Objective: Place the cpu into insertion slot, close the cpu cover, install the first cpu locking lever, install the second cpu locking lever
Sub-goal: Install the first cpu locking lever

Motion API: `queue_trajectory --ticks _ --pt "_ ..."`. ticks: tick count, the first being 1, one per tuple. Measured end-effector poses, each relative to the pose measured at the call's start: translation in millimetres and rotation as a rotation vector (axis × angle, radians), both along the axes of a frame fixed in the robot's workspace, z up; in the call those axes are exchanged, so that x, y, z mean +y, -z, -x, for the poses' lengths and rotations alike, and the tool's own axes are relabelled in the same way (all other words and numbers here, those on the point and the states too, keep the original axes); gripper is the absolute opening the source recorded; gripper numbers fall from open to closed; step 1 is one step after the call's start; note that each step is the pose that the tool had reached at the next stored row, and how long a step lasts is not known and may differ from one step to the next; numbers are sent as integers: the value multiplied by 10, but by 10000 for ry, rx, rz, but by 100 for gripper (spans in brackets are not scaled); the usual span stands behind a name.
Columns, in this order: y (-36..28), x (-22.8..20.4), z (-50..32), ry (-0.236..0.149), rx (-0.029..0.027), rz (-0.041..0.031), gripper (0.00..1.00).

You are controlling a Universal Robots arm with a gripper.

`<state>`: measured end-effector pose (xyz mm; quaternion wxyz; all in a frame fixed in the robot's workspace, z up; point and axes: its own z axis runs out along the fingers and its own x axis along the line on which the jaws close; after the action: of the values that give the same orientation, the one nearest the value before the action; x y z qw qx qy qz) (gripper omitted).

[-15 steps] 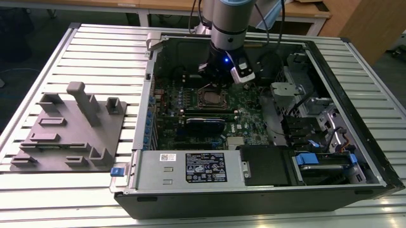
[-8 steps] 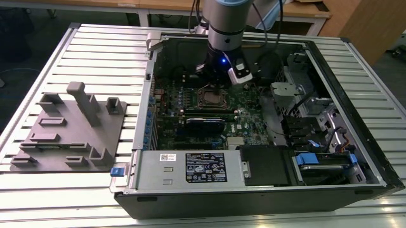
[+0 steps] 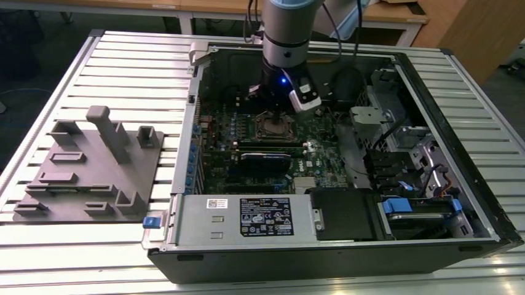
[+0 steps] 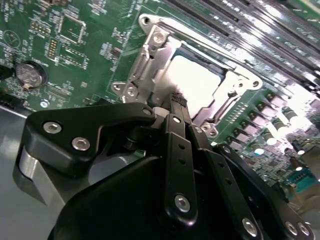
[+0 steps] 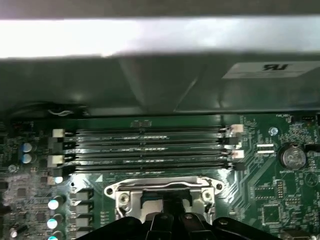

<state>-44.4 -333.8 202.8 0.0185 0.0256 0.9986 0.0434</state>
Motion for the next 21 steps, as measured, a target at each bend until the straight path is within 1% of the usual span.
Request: queue_trajectory --ticks 2,10,12,14,21 --pt "-12 -6 36 -2 -39 1 11" --pt "-56 -20 213 0 -243 0 11" --pt "-58 -21 253 -2 -280 0 11" --pt "-58 -21 281 -1 -304 0 11" --pt "-58 -21 285 -1 -306 0 11"
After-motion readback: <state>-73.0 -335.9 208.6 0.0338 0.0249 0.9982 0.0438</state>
